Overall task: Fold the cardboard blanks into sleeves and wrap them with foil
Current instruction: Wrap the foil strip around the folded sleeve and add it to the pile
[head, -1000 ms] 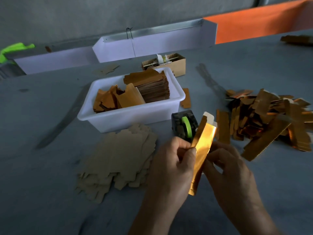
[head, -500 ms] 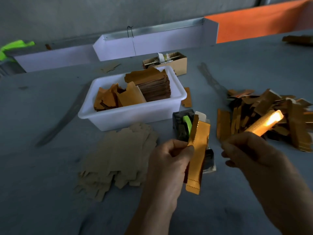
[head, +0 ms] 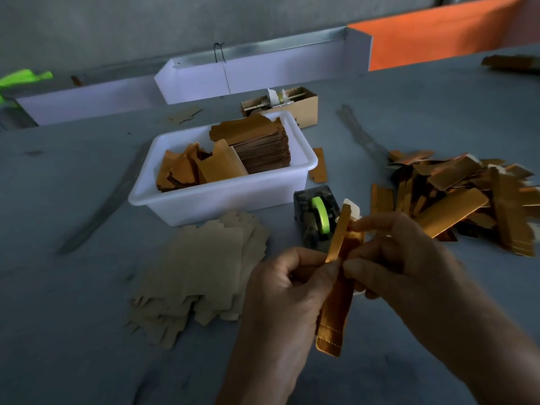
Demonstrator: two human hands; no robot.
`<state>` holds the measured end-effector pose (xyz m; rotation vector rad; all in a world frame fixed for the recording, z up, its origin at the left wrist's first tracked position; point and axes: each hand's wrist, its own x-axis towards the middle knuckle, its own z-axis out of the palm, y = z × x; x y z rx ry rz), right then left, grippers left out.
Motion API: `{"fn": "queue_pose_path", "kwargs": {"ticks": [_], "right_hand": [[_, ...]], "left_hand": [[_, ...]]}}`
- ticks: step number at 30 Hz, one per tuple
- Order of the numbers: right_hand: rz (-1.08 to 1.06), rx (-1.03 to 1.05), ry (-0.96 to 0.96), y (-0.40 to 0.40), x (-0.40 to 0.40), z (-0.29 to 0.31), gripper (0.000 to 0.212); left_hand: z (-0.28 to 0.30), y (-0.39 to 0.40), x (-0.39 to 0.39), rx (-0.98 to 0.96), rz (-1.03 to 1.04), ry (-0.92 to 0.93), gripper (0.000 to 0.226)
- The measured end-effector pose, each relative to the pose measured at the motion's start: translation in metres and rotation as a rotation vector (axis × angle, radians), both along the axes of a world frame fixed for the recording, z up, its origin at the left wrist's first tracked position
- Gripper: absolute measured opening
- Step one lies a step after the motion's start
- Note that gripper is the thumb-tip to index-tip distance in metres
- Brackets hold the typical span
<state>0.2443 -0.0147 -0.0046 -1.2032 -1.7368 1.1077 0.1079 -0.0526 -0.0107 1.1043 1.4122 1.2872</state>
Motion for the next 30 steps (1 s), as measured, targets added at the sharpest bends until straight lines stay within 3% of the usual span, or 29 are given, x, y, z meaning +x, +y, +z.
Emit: {"fn": "queue_pose_path", "kwargs": {"ticks": [7, 13, 19, 23, 27, 30], "right_hand": [[-0.072, -0.009, -0.070, 0.000, -0.003, -0.006, 0.022], [-0.141, 0.094, -0.235, -0.002, -0.011, -0.005, 0.028], [-0.219, 0.197, -0.430, -0.009, -0.018, 0.003, 0.026], [-0.247, 0.207, -0.588, -0.010, -0.024, 0.007, 0.033], [-0.255, 0.207, -0.473, -0.010, -0.017, 0.001, 0.039], [-0.203, 0.031, -0.234, -0.006, -0.012, -0.003, 0.053]], "left_hand": [[-0.005, -0.001, -0.004, -0.018, -0.037, -0.003, 0.009], [-0.008, -0.001, 0.000, -0.060, 0.004, -0.097, 0.013], [-0.017, 0.000, 0.014, -0.105, 0.207, -0.068, 0.015], [-0.022, -0.003, 0.024, 0.026, 0.362, 0.072, 0.013], [-0.021, -0.004, 0.020, 0.123, 0.382, 0.087, 0.008], [-0.020, -0.003, 0.017, 0.077, 0.335, 0.028, 0.009]]}}
